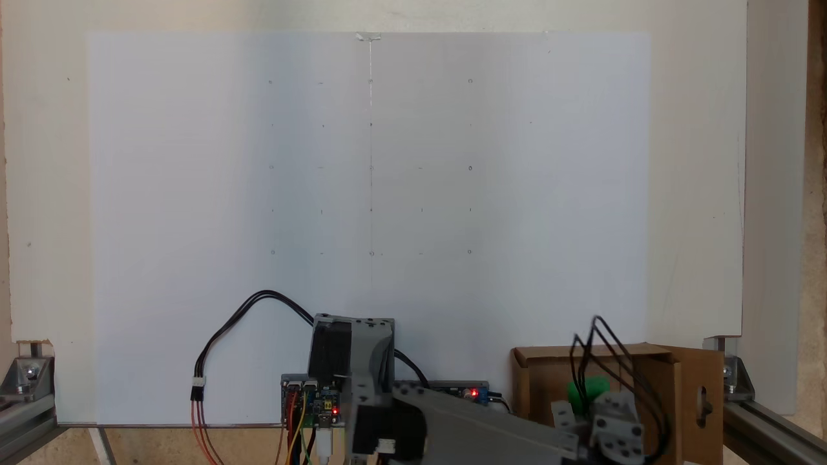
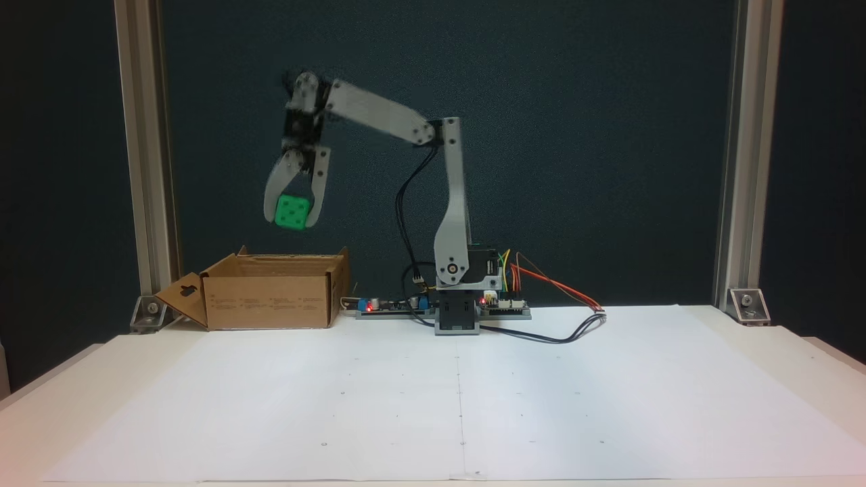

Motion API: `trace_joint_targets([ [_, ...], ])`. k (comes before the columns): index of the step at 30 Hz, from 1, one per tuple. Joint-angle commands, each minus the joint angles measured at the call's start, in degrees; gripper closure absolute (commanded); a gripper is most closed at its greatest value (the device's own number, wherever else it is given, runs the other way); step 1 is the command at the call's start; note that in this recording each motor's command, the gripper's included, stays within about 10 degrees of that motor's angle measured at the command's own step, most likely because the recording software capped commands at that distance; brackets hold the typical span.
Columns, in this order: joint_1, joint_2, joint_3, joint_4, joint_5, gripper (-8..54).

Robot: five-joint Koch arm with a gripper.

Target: Grasp a green dice and put it in the bin.

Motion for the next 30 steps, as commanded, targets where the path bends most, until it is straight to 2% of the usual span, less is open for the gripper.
trace_joint_targets([
  [1,3.7,-2.2,-3.8,-2.6,-5.4,33.6],
  [10,7.5,-17.0,-3.7,-8.6,-6.7,33.6],
  [14,7.7,-17.9,-3.7,-13.8,-6.7,33.6],
  [15,7.8,-18.0,-3.7,-14.5,-6.7,29.1],
  [16,7.8,-18.8,-3.5,-14.5,-6.6,18.8],
  [17,8.0,-18.9,-2.9,-14.5,-6.6,12.9],
  [21,8.2,-19.2,-2.5,-15.7,-6.4,0.1],
  [25,8.1,-17.6,-2.7,-16.6,-4.9,1.0],
  [30,2.4,-4.7,-3.1,-16.9,9.2,1.4],
])
